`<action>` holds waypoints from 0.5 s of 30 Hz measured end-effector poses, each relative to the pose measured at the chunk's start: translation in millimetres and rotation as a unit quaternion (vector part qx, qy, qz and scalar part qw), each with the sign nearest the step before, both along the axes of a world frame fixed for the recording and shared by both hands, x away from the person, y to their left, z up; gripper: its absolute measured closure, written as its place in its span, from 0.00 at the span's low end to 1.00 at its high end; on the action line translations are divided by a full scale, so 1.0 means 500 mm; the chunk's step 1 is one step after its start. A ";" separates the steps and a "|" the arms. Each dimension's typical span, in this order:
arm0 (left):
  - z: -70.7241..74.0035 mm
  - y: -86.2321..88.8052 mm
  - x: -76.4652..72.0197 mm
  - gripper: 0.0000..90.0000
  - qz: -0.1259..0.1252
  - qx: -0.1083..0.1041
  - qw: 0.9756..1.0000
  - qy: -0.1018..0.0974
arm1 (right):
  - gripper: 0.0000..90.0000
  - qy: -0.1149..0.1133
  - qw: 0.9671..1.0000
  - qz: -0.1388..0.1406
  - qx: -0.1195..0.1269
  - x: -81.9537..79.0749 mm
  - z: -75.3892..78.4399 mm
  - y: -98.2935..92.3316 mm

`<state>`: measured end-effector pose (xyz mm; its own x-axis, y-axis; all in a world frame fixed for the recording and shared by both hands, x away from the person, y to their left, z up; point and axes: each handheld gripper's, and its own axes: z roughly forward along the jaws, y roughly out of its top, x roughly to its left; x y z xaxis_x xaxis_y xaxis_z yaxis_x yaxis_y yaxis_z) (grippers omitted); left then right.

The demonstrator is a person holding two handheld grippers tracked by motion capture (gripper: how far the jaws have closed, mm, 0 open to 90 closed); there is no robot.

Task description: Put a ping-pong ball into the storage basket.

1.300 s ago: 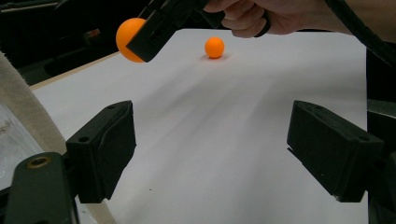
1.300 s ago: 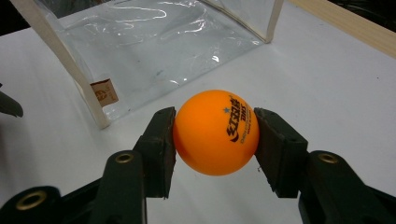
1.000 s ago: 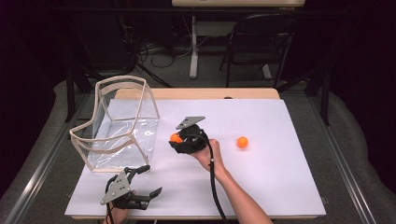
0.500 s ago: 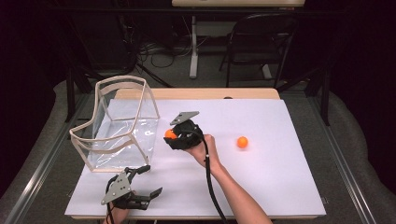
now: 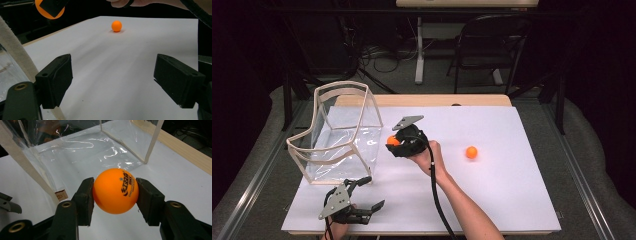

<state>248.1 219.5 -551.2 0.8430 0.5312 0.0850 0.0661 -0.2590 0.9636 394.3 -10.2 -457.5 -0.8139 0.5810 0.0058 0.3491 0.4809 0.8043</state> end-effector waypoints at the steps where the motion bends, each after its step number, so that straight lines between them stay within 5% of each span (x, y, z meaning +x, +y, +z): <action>1: 0.000 0.000 0.000 0.17 0.000 0.000 1.000 0.000 | 0.56 0.002 1.000 -0.001 -0.002 0.000 0.001 0.002; 15: -0.001 -0.002 0.001 0.17 -0.003 -0.001 1.000 0.002 | 0.56 -0.005 1.000 0.005 0.004 0.011 0.039 0.021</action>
<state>248.7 218.7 -551.8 0.8469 0.5257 0.0797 0.0689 -0.2572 0.9639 400.0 0.4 -438.2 -0.8195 0.5731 0.0023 0.3360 0.4772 0.8120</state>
